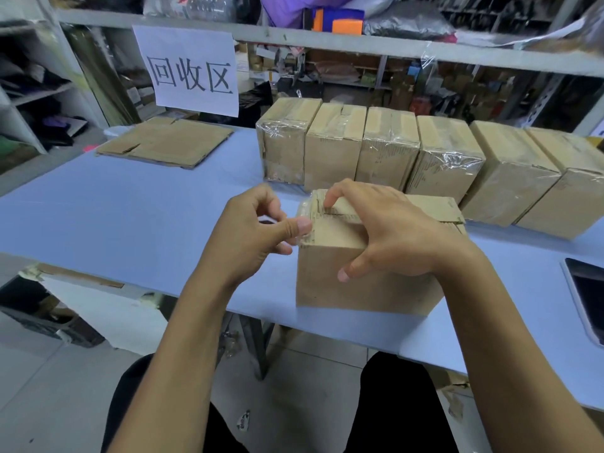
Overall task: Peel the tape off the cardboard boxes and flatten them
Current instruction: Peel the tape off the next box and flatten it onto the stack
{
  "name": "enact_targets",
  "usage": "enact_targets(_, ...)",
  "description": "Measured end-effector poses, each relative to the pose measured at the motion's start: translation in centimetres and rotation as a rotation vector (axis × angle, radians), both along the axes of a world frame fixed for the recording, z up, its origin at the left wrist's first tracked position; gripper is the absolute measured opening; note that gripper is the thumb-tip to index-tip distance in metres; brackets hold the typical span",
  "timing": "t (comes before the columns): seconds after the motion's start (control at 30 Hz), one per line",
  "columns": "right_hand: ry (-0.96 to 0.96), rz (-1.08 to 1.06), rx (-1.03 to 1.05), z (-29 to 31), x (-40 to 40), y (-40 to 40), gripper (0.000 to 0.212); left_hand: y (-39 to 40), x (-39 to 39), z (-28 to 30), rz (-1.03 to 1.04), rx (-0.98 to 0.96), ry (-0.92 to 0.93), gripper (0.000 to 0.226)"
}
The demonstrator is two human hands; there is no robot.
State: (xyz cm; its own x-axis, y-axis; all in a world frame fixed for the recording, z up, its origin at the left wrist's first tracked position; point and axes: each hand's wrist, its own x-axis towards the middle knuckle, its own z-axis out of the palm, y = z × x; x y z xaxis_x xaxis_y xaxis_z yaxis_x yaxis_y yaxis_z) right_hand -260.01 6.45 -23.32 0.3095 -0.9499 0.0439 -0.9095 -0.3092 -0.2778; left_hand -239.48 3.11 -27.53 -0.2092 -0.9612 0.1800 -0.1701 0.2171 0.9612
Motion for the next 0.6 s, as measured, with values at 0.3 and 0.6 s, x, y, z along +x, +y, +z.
enact_targets(0.3, -0.015, -0.003, -0.013, -0.2, -0.1, 0.0, 0.086, 1.5, 0.4, -1.5, -0.102, -0.040, 0.038, 0.060)
enact_targets(0.6, -0.011, -0.004, -0.002, -0.2, -0.1, -0.2, 0.086, -2.7, 0.6, -1.2, -0.388, 0.137, 0.192, 0.041)
